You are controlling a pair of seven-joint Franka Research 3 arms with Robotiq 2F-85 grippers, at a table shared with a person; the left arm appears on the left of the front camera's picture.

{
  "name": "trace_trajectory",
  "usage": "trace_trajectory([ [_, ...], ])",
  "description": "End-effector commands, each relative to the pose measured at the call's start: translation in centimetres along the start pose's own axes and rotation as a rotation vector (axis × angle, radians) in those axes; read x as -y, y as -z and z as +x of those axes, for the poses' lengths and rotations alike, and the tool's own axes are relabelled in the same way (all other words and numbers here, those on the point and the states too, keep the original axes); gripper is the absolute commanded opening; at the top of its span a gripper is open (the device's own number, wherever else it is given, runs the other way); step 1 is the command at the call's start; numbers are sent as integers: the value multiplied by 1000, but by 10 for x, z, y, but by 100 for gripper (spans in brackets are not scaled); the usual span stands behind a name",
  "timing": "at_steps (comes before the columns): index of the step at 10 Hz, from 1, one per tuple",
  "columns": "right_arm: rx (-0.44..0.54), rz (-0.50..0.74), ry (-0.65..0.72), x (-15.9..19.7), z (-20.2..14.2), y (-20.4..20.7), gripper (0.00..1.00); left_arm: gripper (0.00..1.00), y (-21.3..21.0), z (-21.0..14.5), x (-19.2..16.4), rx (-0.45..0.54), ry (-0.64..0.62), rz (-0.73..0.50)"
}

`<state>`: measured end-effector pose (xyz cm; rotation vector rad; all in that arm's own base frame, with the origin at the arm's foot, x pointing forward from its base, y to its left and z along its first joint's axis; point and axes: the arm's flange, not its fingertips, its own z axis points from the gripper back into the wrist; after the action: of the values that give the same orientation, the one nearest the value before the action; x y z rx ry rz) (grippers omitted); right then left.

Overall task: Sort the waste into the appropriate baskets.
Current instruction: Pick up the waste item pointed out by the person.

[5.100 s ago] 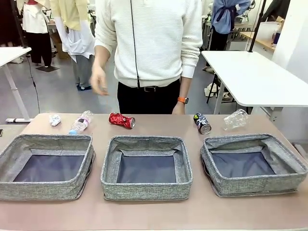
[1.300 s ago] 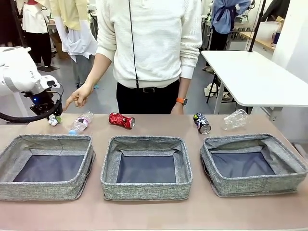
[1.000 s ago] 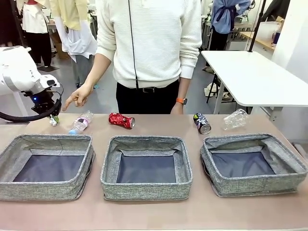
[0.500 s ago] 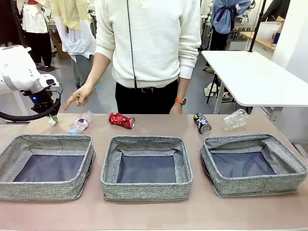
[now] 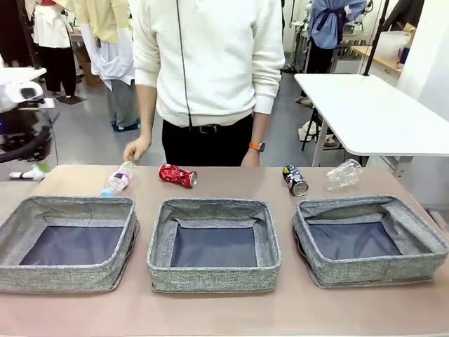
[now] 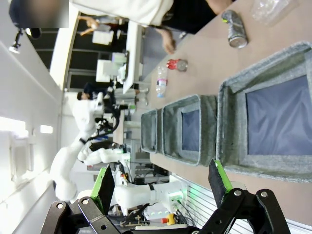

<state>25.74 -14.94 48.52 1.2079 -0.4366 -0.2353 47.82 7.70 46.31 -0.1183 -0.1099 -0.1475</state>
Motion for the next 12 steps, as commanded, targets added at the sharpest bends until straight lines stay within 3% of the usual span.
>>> trace_trajectory([
  [1, 9, 22, -26, -2, 4, 0, 100, 0, -27, -84, 24, 96, 92, 64],
  [3, 9, 22, -26, -2, 4, 0, 100, 0, -27, -106, 22, 167, 155, -25],
  [4, 9, 22, -26, -2, 4, 0, 100, 0, -30, -81, 27, 76, 90, 33],
  [8, 9, 22, -26, -2, 4, 0, 100, 0, -30, -81, 27, 76, 90, 33],
  [9, 9, 22, -26, -2, 4, 0, 100, 9, -27, -86, 28, 84, 103, 16],
  [10, 9, 22, -26, -2, 4, 0, 100, 9, -34, -74, 58, 131, 76, -31],
  [12, 9, 22, -26, -2, 4, 0, 100, 9, -109, -60, 147, 127, 87, -12],
])
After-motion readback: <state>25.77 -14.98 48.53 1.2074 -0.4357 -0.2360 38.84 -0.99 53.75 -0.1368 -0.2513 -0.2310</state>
